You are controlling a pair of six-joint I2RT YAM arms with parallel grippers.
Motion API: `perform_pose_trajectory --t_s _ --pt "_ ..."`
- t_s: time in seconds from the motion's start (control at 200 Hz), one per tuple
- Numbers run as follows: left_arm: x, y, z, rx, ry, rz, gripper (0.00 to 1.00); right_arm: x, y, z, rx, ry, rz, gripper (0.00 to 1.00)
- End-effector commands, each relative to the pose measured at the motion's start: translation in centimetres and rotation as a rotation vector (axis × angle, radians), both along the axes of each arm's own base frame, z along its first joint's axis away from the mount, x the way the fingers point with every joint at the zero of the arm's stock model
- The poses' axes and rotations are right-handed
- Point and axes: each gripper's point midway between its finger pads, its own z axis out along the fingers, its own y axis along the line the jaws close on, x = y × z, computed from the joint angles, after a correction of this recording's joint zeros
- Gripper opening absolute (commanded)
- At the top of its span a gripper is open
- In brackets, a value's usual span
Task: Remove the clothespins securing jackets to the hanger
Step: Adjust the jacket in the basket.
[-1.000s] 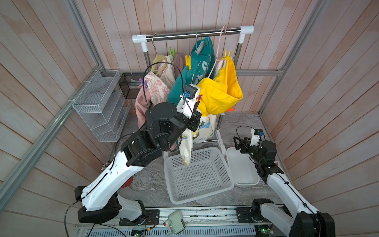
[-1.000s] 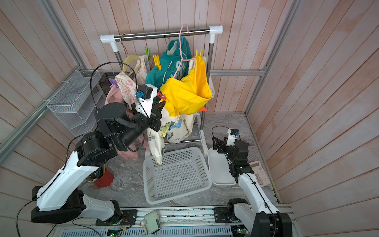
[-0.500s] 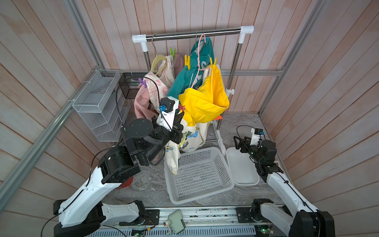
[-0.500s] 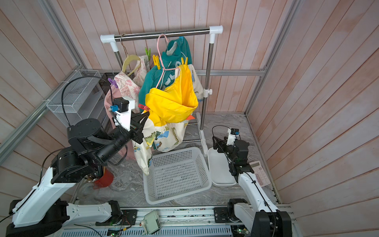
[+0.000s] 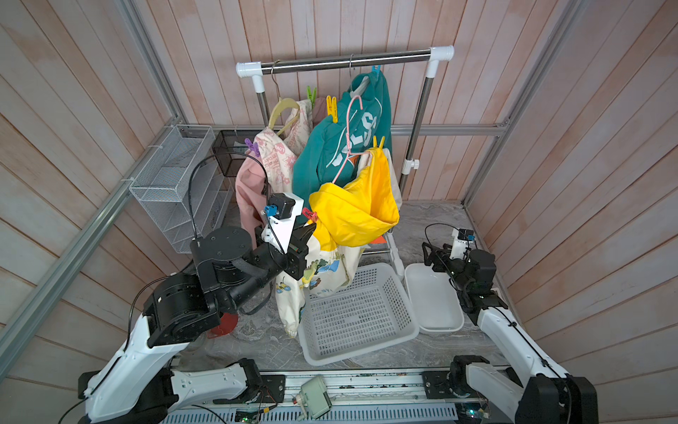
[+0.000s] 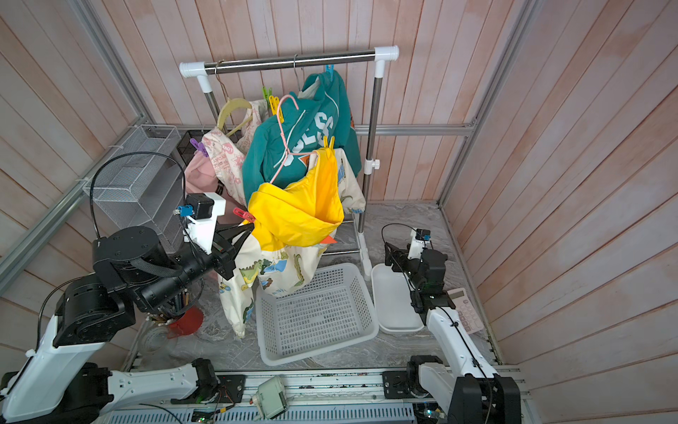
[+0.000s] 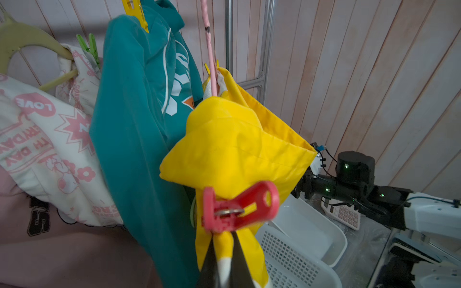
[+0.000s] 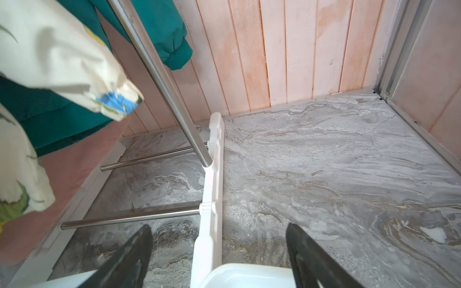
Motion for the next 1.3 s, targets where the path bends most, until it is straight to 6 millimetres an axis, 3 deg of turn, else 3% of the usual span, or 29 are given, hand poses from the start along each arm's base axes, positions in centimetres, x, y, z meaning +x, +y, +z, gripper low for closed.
perform_pose_trajectory --t_s 0.0,0.275,0.52,0.685,0.98,1.145,1.205,1.29 --pt "-1.3 0.5 1.0 -0.078 0.001 -0.049 0.00 0.1 -0.7 1.0 -0.043 -0.027 -0.020 0.86" --pt "-2.9 1.0 -0.2 -0.086 0.057 -0.106 0.00 -0.1 -1.5 0.6 -0.049 -0.018 -0.049 0.86" --pt "-4.2 1.9 -1.4 -0.073 0.125 -0.131 0.00 -0.4 -0.6 0.4 -0.050 -0.045 0.009 0.88" --pt "-4.2 1.5 -3.1 -0.028 0.171 -0.136 0.00 -1.3 2.4 2.1 -0.039 -0.158 0.191 0.90" --pt "-4.7 1.5 -2.1 -0.068 0.132 -0.169 0.00 -2.1 7.9 2.3 -0.070 -0.190 0.425 0.91" --pt "-5.0 1.5 -1.8 -0.080 0.134 -0.184 0.00 -1.2 9.1 2.3 -0.077 -0.206 0.455 0.91" --pt "-5.2 1.6 -1.5 -0.086 0.131 -0.191 0.00 -0.7 9.1 2.2 -0.116 -0.206 0.442 0.97" --pt "-5.2 1.6 -1.5 -0.090 0.132 -0.192 0.00 -0.4 9.4 2.3 -0.169 -0.224 0.463 0.98"
